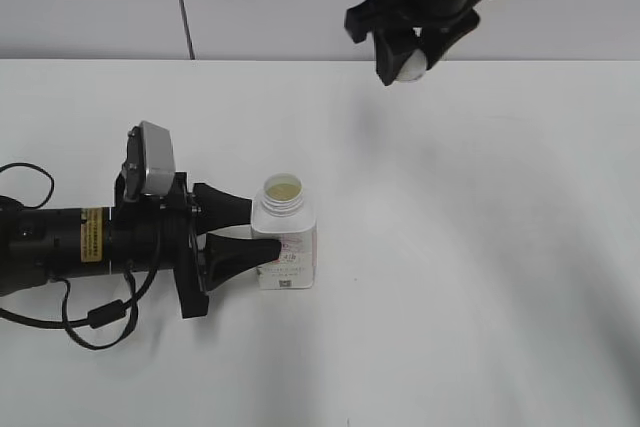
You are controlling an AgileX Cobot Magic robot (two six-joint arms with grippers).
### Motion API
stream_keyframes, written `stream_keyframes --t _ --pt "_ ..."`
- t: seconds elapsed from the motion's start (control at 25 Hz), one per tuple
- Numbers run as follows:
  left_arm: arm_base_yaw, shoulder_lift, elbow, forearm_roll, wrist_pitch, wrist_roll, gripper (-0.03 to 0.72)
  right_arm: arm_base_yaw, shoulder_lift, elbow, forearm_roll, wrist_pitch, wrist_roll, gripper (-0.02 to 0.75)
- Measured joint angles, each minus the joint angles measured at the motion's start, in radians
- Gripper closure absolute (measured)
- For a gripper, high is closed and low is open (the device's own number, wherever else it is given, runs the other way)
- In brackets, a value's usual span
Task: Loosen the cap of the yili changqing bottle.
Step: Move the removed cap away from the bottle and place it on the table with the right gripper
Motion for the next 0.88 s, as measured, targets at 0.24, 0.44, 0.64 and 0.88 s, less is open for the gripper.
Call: stream_keyframes --t 0.24,0.44,0.64,0.88 --pt "0.0 0.001 0.0 -0.032 0.0 0.001 0.322 -0.088 -0.1 0.242 0.0 -0.002 0.006 0.346" --pt "-0.014 0.001 0.0 -0.047 0.001 0.003 0.322 -0.137 -0.196 0.488 0.062 -0.117 0.008 0.347" --pt "-0.059 0.001 0.0 -0.07 0.006 0.008 0.322 -0.15 -0.24 0.722 0.107 -0.256 0.014 0.347" --pt "-0.125 0.002 0.0 -0.102 0.014 0.008 0.322 -0.15 -0.248 0.93 0.216 -0.471 0.015 0.348"
